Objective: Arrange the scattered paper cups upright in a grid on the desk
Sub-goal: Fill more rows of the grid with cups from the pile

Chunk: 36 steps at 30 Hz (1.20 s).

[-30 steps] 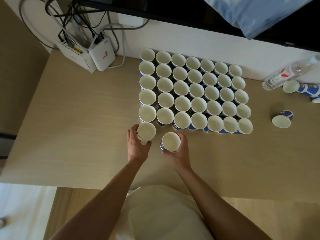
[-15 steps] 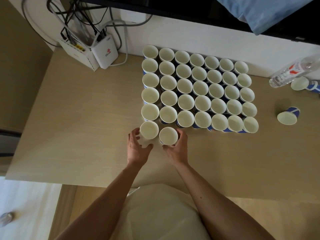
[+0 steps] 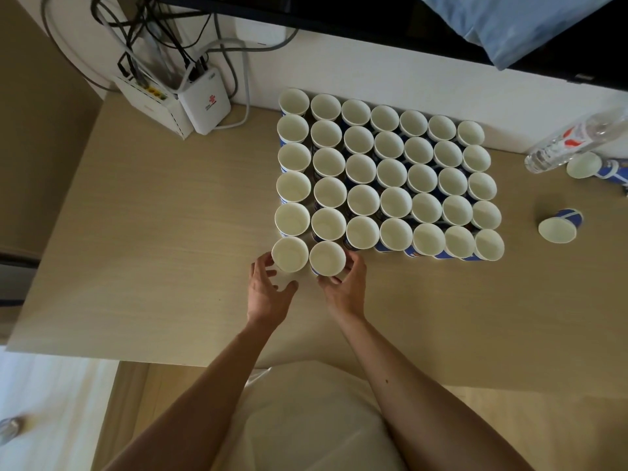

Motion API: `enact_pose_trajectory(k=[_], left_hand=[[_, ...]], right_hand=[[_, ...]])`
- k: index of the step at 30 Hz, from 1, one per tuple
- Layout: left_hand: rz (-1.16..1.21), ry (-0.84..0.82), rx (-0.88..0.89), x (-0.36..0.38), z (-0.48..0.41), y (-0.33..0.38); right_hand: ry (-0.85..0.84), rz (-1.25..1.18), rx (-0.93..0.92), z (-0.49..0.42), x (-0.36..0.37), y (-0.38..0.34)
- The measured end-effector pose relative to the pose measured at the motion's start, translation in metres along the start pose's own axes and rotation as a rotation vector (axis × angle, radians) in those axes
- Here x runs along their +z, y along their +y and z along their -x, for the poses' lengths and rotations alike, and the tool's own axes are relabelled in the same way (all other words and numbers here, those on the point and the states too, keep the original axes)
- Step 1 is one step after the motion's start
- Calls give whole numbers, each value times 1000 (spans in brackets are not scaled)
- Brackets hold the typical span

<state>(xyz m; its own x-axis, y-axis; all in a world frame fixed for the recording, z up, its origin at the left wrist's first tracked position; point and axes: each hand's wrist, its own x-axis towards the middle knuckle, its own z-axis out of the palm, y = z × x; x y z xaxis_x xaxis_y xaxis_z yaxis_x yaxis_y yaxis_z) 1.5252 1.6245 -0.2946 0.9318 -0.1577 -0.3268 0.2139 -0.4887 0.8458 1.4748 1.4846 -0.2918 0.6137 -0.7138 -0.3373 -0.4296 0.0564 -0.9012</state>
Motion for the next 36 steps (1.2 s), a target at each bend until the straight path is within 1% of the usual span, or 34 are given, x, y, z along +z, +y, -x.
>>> enact_pose_trajectory(k=[4, 5, 7, 9, 12, 14, 17, 20, 22, 24, 27, 29, 32, 34, 36], left_hand=[[-36, 1, -5, -3, 0, -3], [-58, 14, -26, -3, 0, -5], [-119, 26, -129, -9, 0, -12], [-221, -28, -248, -14, 2, -18], [-294, -128, -314, -12, 10, -18], [-310, -187, -301, 1, 18, -6], [-268, -306, -256, 35, 32, 26], [-214, -417, -158, 82, 46, 69], [-157, -450, -89, 115, 55, 103], [-116, -446, -35, 151, 65, 135], [-53, -429, -1, 197, 77, 172], [-31, -429, 11, 222, 82, 189], [4, -436, 7, 252, 91, 202], [34, -423, -11, 264, 95, 207], [45, -394, -39, 271, 98, 206]], right_hand=[[-39, 23, 54, 3, -6, 3], [-54, 46, 74, 5, -11, 5], [-65, 70, 92, 10, -26, 11], [-37, 83, 82, 13, -54, 15], [24, 105, 63, 10, -110, 15], [77, 107, 71, 4, -150, 14], [164, 109, 66, -13, -208, 14], [227, 101, 46, -43, -261, 16], [227, 90, 45, -68, -293, 14], [211, 87, 30, -93, -326, 11], [190, 118, -11, -135, -374, 4], [175, 187, -85, -167, -402, -3], [147, 370, -193, -214, -446, -9], [99, 534, -297, -247, -472, -14], [54, 759, -363, -282, -493, -17]])
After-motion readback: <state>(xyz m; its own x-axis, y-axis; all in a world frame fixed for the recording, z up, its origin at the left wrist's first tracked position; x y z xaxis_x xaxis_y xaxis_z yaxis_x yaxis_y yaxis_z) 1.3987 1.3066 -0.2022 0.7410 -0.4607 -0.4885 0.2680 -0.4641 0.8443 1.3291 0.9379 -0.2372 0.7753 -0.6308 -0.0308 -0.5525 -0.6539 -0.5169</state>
